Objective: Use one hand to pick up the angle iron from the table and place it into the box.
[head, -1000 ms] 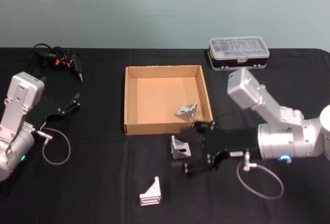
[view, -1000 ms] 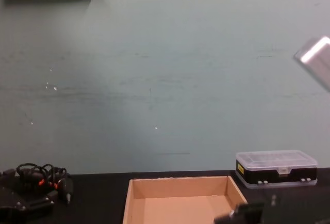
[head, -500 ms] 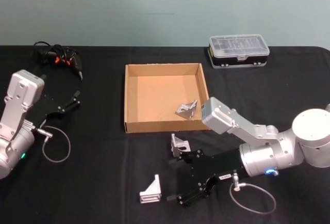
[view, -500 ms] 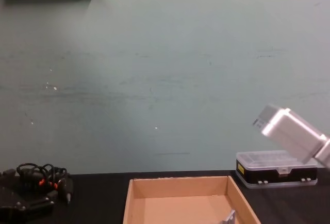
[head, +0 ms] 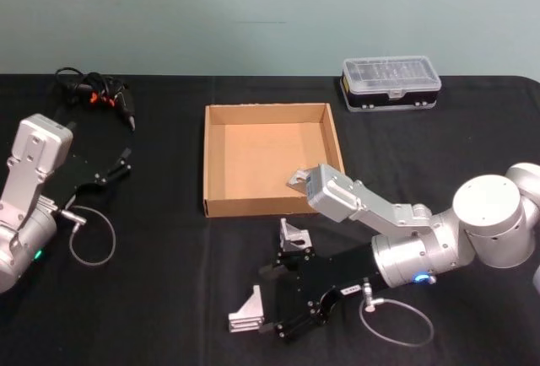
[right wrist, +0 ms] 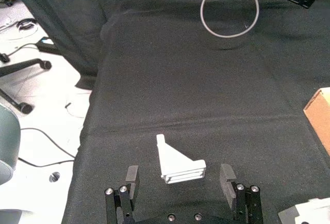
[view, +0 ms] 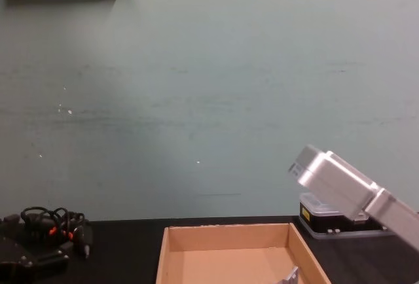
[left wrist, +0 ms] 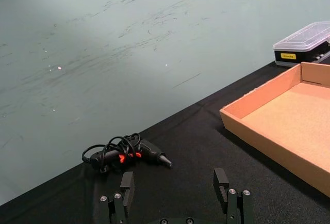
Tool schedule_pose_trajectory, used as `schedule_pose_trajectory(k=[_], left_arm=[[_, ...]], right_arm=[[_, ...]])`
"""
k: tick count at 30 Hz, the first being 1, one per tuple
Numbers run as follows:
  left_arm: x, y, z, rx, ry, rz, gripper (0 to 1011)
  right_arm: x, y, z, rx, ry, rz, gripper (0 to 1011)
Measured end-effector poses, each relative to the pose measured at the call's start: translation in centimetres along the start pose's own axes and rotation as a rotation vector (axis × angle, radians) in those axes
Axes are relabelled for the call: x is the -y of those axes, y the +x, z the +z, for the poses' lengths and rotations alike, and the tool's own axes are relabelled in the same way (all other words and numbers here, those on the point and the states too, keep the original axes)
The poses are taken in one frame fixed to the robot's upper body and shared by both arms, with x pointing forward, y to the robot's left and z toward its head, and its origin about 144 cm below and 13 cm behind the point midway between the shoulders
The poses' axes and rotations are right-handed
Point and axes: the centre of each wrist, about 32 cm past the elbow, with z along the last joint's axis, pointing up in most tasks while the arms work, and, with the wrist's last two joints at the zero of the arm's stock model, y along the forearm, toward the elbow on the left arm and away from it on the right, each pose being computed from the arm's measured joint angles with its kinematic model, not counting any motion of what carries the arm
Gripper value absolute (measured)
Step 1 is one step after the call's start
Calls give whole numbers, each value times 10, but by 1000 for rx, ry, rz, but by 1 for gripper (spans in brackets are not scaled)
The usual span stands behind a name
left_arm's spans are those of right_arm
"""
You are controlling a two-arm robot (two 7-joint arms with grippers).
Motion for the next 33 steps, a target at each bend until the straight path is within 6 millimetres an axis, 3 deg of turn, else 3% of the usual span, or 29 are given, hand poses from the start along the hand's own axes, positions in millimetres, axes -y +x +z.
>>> schedule_pose_trajectory(k=[33], left_arm=[[0,0,0,0,0,0,1011]], right_arm=[[-25,15,2,14,-25,44,1000]])
